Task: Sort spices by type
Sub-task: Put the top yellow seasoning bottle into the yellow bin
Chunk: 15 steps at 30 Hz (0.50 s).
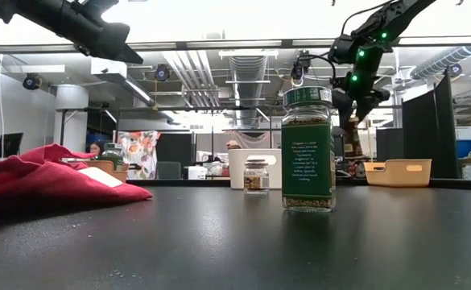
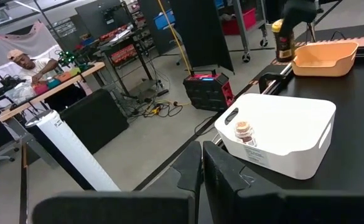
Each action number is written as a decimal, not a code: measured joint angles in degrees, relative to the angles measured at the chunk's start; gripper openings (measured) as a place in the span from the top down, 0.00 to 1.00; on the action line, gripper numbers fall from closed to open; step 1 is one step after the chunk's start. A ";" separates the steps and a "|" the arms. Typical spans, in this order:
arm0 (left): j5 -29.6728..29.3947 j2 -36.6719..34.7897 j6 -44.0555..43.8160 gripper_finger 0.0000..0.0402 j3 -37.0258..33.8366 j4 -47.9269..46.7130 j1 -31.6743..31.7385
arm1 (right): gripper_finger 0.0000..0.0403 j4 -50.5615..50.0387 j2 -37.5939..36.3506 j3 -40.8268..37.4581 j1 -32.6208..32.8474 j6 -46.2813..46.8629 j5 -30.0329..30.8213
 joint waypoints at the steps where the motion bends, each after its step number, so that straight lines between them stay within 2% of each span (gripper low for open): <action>1: 0.02 0.00 0.00 1.00 0.00 -0.01 -0.02 | 0.45 -0.06 -0.67 -0.02 0.05 -0.03 -0.07; 7: 0.63 0.00 -0.22 1.00 0.00 -0.02 -0.02 | 0.45 3.20 -9.19 -5.14 0.05 0.67 -2.80; 11: 2.50 0.00 -0.22 1.00 0.00 0.20 -0.02 | 0.45 5.82 -16.18 -10.34 0.03 6.41 -1.91; 15: 3.61 0.04 0.15 1.00 0.00 2.28 -0.02 | 0.45 7.26 -17.04 -11.03 0.19 13.05 -1.46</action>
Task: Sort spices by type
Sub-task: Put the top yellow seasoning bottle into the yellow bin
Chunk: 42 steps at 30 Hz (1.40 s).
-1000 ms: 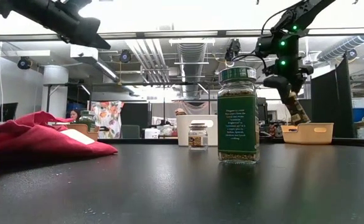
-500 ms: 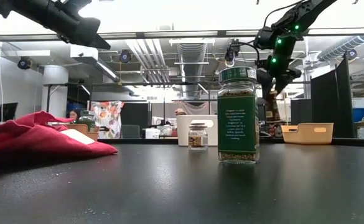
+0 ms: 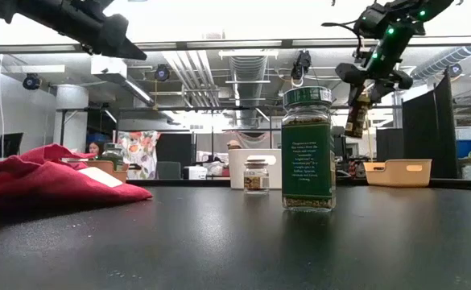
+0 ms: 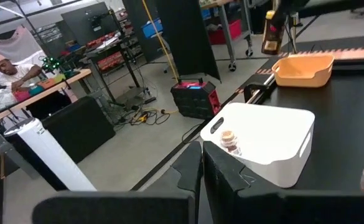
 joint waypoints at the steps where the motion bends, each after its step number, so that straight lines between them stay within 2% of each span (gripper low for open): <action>1: 0.00 0.00 0.03 1.00 0.00 0.49 0.00 | 0.45 -0.38 0.46 0.22 0.11 1.50 0.55; 4: 0.02 -0.02 -0.12 1.00 0.00 0.71 0.00 | 0.45 -2.42 3.18 1.67 0.55 3.39 3.54; 11: 0.04 -0.02 1.11 1.00 0.00 0.81 0.00 | 0.45 -8.57 8.75 4.79 1.02 -2.22 6.58; 17: 0.04 -0.02 1.30 1.00 0.00 1.20 0.00 | 0.45 -10.14 11.77 8.05 1.35 7.13 10.84; 21: 0.04 -0.02 1.45 1.00 0.00 1.98 0.00 | 0.45 -17.85 15.59 12.92 0.98 11.35 10.96; 25: 0.04 -0.04 3.29 1.00 0.00 2.62 0.00 | 0.45 -25.52 19.10 15.97 0.99 10.96 10.86; 42: 0.07 -0.04 3.92 1.00 0.00 2.79 0.00 | 0.45 -26.86 19.16 16.45 1.11 8.28 9.68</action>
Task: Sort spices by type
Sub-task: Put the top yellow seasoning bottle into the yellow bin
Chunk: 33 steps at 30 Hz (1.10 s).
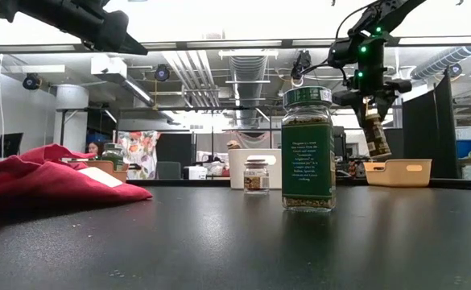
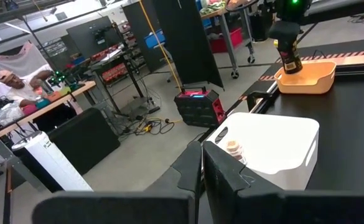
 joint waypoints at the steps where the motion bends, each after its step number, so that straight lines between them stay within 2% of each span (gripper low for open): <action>1: 0.00 0.02 0.00 1.00 0.00 0.02 0.00 | 0.45 0.02 0.00 0.00 0.00 0.38 0.02; 5: 0.02 0.04 -0.87 1.00 0.00 1.68 0.00 | 0.45 0.84 0.42 0.87 -0.02 4.41 0.23; 9: 0.15 0.04 -1.17 1.00 0.00 5.37 0.00 | 0.45 6.10 -0.50 0.94 0.26 4.38 0.37; 11: 1.75 0.04 -0.90 1.00 0.00 6.53 0.00 | 0.45 5.23 -0.57 0.99 0.22 3.80 0.35; 16: 9.06 0.15 0.83 1.00 0.00 7.09 0.00 | 0.45 3.24 -0.66 0.90 -0.83 -9.67 0.35; 20: 10.14 0.61 1.36 1.00 0.00 8.21 0.00 | 0.45 1.37 -0.92 0.82 -0.72 -16.34 2.48; 24: 10.14 1.00 1.40 1.00 0.00 8.50 0.00 | 0.45 1.34 -0.90 -0.39 -0.66 -16.33 0.18; 33: 10.12 1.33 1.49 1.00 0.00 9.27 0.00 | 0.45 5.02 -0.85 -4.27 -0.61 -15.12 0.66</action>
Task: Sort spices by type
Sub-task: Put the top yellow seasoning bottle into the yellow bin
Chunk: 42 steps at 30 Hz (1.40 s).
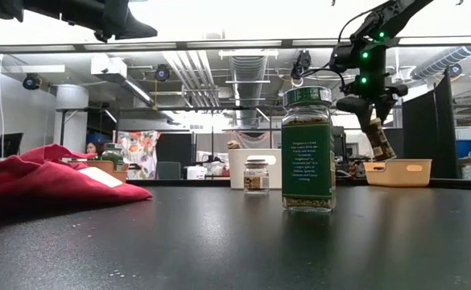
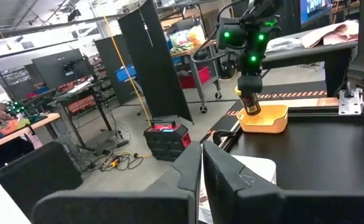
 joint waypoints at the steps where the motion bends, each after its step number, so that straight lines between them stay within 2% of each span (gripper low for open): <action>1: 0.00 0.00 0.00 1.00 0.00 0.00 0.00 | 0.45 0.71 0.00 -0.28 0.00 0.18 -0.01; 18: -0.11 0.00 0.00 1.00 0.00 -0.02 0.00 | 0.45 6.26 0.26 -5.09 0.35 -0.31 -0.03; 26: -0.11 0.00 0.25 1.00 0.00 -0.02 0.00 | 0.45 11.86 0.26 -8.36 0.63 0.02 1.51; 33: -0.11 0.00 0.26 1.00 0.00 -0.04 0.00 | 0.45 11.93 0.26 -8.47 0.63 1.01 1.57; 42: -0.11 0.02 0.24 1.00 0.00 -0.04 0.01 | 0.45 11.66 0.26 -9.52 0.63 -2.24 1.22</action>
